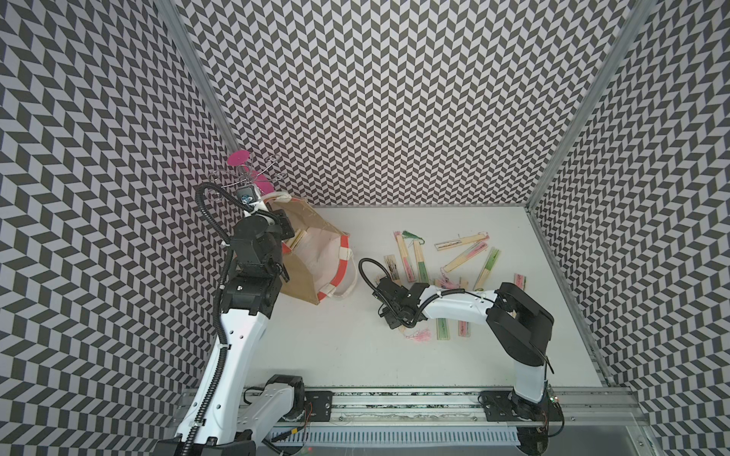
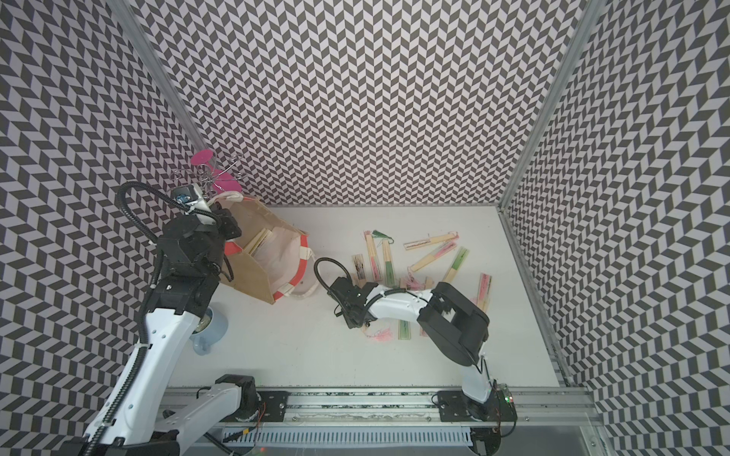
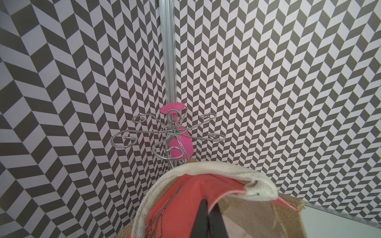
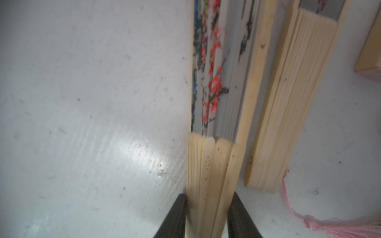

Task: Take out the folding fans from the tote bags
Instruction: Adjust the folding fan at the center of the board.

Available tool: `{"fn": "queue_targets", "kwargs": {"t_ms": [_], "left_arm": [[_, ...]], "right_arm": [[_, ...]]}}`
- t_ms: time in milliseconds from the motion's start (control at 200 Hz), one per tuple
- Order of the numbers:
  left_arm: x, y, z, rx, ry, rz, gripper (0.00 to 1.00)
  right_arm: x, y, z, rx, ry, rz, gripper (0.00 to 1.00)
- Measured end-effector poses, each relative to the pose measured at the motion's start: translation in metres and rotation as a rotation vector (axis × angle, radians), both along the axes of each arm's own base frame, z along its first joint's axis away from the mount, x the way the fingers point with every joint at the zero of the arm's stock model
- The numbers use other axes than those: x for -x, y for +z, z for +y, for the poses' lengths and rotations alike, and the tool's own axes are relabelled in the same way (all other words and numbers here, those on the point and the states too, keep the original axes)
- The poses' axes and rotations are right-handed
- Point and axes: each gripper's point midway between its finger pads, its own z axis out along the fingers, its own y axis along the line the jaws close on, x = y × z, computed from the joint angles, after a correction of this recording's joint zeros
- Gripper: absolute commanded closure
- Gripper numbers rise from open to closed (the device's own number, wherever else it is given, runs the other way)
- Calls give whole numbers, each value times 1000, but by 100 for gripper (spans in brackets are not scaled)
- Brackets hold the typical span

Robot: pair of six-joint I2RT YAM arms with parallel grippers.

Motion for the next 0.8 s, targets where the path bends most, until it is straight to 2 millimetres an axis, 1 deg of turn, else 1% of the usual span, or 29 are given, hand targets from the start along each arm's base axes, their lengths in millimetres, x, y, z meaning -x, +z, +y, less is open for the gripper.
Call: {"fn": "queue_targets", "kwargs": {"t_ms": [90, 115, 155, 200, 270, 381, 491, 511, 556, 636, 691, 801], "left_arm": [[0, 0, 0, 0, 0, 0, 100], [0, 0, 0, 0, 0, 0, 100], [0, 0, 0, 0, 0, 0, 100], [0, 0, 0, 0, 0, 0, 100], [0, 0, 0, 0, 0, 0, 100], [0, 0, 0, 0, 0, 0, 100], [0, 0, 0, -1, 0, 1, 100], [0, 0, 0, -1, 0, 1, 100], [0, 0, 0, -1, 0, 1, 100], [0, 0, 0, 0, 0, 1, 100], [0, 0, 0, 0, 0, 1, 100], [0, 0, 0, 0, 0, 1, 100]], "right_arm": [[-8, 0, 4, -23, -8, 10, 62], [-10, 0, 6, -32, -9, 13, 64], [-14, 0, 8, -46, -12, 14, 69], [-18, 1, 11, -60, -16, 16, 72], [-22, 1, 16, -76, -18, 21, 79], [-29, 2, 23, -91, -21, 21, 81], [-30, 2, 24, -92, -20, 23, 82], [-30, 2, 24, -92, -20, 24, 84], [-30, 2, 24, -89, -19, 25, 91], [-30, 2, 23, -81, -22, 26, 92], [-30, 3, 22, -70, -25, 26, 100], [-32, 4, 19, -48, -31, 23, 100]]}}
